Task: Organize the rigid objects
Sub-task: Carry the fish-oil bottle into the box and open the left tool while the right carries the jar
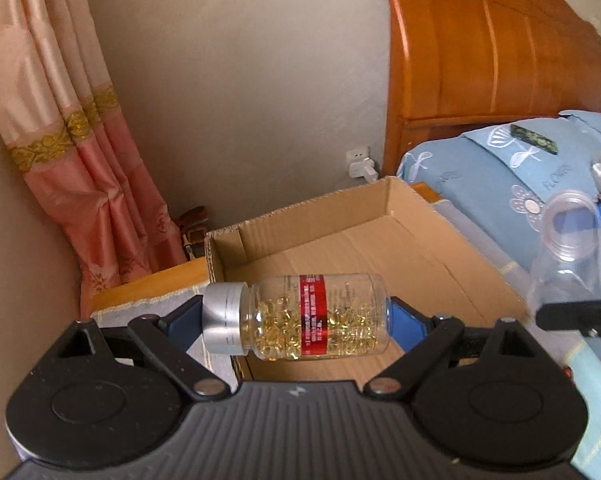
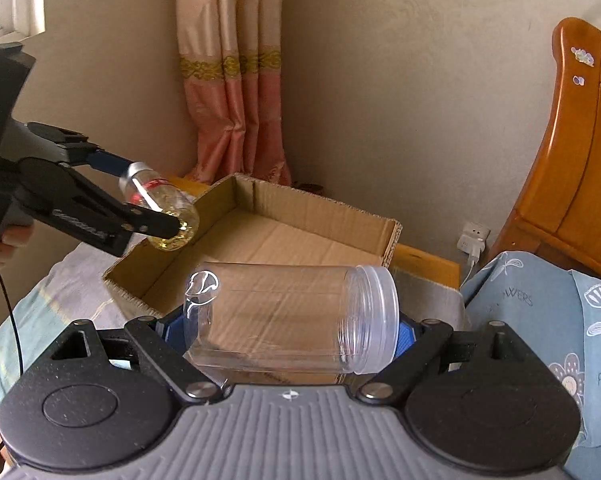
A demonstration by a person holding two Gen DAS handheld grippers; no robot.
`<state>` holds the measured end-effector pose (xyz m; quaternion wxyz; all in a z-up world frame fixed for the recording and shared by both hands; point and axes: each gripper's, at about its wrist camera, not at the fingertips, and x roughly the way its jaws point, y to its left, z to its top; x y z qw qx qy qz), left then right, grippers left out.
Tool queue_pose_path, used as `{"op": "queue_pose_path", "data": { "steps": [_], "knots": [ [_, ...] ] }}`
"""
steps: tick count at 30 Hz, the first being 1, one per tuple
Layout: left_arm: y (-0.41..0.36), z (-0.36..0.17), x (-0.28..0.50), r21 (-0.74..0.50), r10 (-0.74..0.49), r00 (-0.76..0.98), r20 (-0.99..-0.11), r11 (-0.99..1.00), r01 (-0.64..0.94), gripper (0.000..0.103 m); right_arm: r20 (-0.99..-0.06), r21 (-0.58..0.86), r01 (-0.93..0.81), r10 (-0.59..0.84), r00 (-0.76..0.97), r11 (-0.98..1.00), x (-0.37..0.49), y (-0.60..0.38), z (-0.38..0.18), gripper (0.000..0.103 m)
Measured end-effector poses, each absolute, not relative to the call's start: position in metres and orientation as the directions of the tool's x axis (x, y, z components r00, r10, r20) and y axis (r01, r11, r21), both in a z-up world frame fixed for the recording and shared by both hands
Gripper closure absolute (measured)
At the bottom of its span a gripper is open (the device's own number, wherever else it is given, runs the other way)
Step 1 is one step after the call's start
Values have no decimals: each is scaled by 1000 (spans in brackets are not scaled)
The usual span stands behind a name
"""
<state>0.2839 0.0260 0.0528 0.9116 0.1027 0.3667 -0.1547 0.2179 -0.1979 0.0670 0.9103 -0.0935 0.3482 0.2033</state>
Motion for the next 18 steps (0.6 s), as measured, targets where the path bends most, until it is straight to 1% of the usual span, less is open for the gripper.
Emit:
{"op": "queue_pose_path", "data": {
  "steps": [3, 8, 12, 18],
  "knots": [
    [21, 44, 303, 65, -204, 669, -715, 933, 354, 10, -680, -18, -428, 303, 668, 904, 233, -200, 61, 10],
    [15, 32, 323, 64, -192, 672, -715, 940, 336, 9, -690, -16, -422, 296, 661, 906, 249, -201, 54, 10],
    [13, 32, 328, 97, -164, 714, -681, 946, 310, 8, -699, -9, -418, 293, 652, 908, 257, -200, 49, 10],
    [22, 39, 318, 84, -178, 721, -669, 947, 311, 8, -703, -16, -422, 290, 649, 906, 262, -194, 46, 10]
  ]
}}
